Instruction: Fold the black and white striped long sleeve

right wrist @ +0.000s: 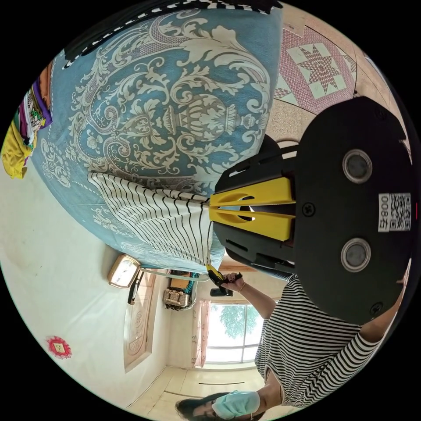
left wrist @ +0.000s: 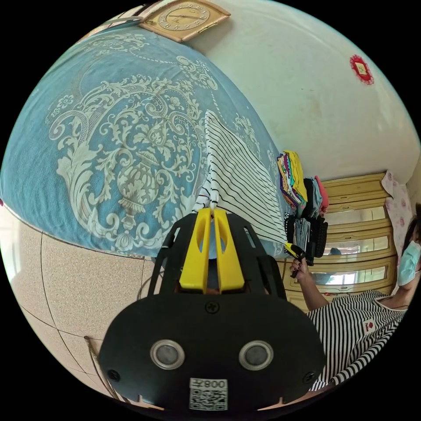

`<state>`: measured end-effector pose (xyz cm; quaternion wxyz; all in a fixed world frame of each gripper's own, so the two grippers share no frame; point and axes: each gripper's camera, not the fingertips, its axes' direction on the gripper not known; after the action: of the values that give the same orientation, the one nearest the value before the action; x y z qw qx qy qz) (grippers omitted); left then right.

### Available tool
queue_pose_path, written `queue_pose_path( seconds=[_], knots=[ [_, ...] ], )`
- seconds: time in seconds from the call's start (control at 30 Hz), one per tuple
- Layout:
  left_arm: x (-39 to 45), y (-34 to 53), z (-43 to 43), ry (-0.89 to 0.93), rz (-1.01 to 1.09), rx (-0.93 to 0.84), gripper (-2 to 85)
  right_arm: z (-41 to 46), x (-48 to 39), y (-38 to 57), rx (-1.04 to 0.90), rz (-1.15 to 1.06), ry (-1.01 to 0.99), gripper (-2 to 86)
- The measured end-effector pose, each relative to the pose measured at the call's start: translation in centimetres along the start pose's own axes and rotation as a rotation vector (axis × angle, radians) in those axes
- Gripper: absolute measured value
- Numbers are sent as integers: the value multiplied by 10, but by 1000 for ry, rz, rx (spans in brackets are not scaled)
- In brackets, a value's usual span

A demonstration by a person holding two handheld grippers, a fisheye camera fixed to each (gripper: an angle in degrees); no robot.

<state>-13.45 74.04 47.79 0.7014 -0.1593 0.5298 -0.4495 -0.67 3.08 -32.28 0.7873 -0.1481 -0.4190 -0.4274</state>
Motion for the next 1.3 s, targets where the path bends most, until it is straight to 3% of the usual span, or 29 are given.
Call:
queue_pose_path(
  seconds=[0.3,0.5,0.67,0.87,1.13,1.3],
  knots=[
    [49,44,46,-78,-16,7,24,3,21,-7,-20,76,-32,4],
    [165,78,101,-82,294,-43,51,-3,31,4,-19,91,-64,4],
    [315,125,221,-40,743,-257,79,-6,31,0,-28,85,-77,4],
    [443,187,324,-136,1133,-319,90,-20,26,-10,-32,66,-91,5],
    [513,242,393,-386,1313,-288,69,-26,32,-24,-46,29,-142,5],
    [532,259,406,-394,1282,-248,30,-28,47,-32,-39,20,-154,8]
  ],
)
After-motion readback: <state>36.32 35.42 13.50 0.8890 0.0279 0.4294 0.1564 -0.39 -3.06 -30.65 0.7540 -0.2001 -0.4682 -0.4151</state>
